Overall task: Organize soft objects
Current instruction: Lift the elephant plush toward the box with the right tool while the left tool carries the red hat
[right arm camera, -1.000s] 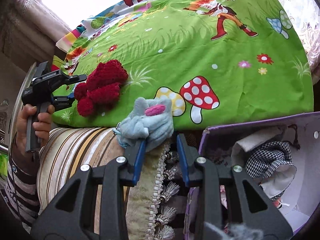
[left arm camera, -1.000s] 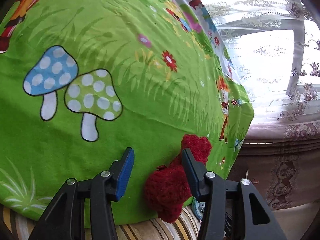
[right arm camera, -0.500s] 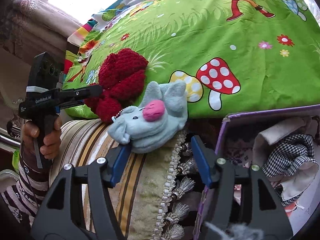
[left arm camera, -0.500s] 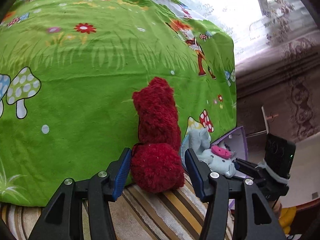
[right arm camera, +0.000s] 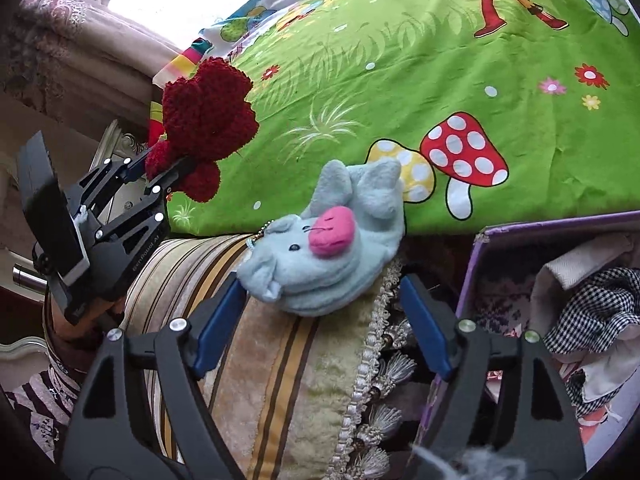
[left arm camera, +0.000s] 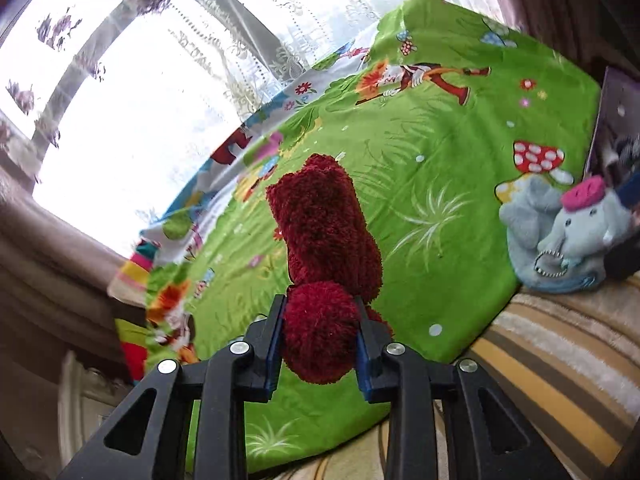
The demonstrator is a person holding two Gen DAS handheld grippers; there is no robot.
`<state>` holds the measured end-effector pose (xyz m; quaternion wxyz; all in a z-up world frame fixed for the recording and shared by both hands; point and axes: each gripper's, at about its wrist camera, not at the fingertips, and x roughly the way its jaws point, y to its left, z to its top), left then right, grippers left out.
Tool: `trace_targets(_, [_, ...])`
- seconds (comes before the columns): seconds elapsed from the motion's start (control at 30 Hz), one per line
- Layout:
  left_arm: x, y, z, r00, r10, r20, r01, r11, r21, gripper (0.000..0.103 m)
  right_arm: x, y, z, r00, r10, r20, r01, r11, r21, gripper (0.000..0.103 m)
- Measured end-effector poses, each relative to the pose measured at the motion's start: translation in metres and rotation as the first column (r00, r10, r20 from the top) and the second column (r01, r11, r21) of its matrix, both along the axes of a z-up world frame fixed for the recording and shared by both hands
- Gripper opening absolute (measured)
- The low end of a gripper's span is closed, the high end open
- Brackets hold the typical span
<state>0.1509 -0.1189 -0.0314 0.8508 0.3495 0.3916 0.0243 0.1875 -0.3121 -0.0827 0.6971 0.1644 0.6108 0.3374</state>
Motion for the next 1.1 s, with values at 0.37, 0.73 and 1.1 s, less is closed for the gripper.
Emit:
trace_targets(0.37, [-0.039,-0.021,0.001,0.984,-0.117,0.137,0.077,0.960,0.268,0.030,0.009,0.013,-0.004,1.000,-0.006,0.027,0.005,1.000,0.026,0.043])
trace_targets(0.73, [-0.046,-0.028,0.011,0.987,-0.101,0.126,0.081,0.985,0.152,0.030,-0.006,-0.050,0.046,0.978,-0.106,0.179,0.104,0.994,0.022,0.037])
trace_targets(1.1, [-0.062,-0.087,0.023,0.956,-0.255,0.147,0.241,0.964,0.110,0.030,-0.046,-0.144,0.028,0.956,-0.242,0.167,0.253,0.967,-0.043,0.037])
